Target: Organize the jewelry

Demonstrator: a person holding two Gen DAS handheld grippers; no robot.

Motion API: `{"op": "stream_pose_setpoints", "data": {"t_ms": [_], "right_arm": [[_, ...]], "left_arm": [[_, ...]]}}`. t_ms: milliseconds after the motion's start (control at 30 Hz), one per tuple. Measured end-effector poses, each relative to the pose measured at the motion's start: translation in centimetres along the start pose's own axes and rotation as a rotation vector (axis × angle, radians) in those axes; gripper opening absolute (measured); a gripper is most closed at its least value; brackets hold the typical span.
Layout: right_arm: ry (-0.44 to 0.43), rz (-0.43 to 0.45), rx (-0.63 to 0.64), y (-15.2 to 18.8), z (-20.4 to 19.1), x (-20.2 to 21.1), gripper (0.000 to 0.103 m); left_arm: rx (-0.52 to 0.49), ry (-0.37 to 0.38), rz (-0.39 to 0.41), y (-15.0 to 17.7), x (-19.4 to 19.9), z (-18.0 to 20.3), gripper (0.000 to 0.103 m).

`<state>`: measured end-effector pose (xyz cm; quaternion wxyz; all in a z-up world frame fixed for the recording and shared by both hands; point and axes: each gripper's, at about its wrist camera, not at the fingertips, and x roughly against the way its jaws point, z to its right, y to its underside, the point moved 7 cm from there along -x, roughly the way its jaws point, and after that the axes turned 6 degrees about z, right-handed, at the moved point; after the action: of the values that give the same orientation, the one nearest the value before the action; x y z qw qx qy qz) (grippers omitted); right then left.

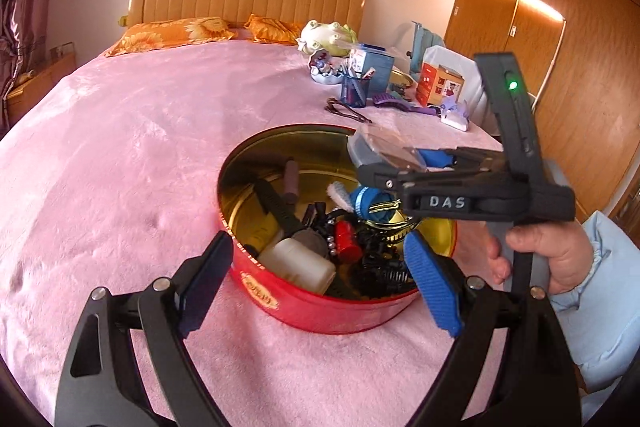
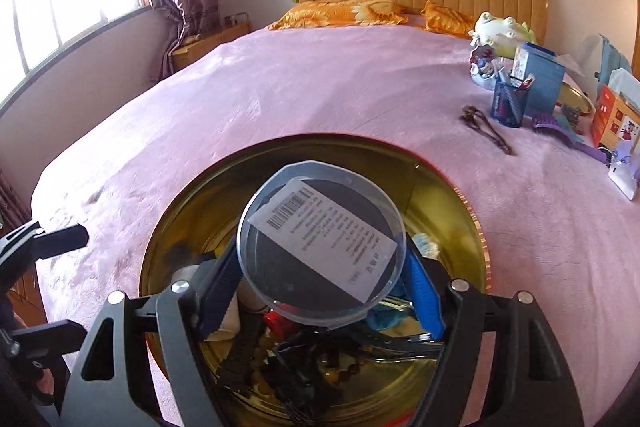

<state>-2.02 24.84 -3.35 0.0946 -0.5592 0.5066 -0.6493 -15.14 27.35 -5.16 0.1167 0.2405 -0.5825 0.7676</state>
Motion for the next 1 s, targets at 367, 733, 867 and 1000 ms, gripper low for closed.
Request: {"op": "stream_pose_setpoints", "data": {"t_ms": [367,733,867,1000], "right_arm": [[0.013,0.042,0.052,0.4,-1.1,1.8,0.096],[0.108,0.082,-0.069,3.0,5.8,7.3,0.096],[0.191,0.094,-0.126,4.8,9.6,10.1,0.096],[0.238,0.132,-0.185,6.8,12.7,13.5,0.096]], "left_arm": [[0.057,0.008,0.003,1.1,1.0,-1.4,0.085],[-0.063,0.094,-0.032,1.0,-0.6,5.5,0.085],[-0.107,0.128,-0.034,0.9,-1.0,8.3,0.085],[-0.128,0.158,-0.042,1.1,-1.2,10.5,0.085]]}}
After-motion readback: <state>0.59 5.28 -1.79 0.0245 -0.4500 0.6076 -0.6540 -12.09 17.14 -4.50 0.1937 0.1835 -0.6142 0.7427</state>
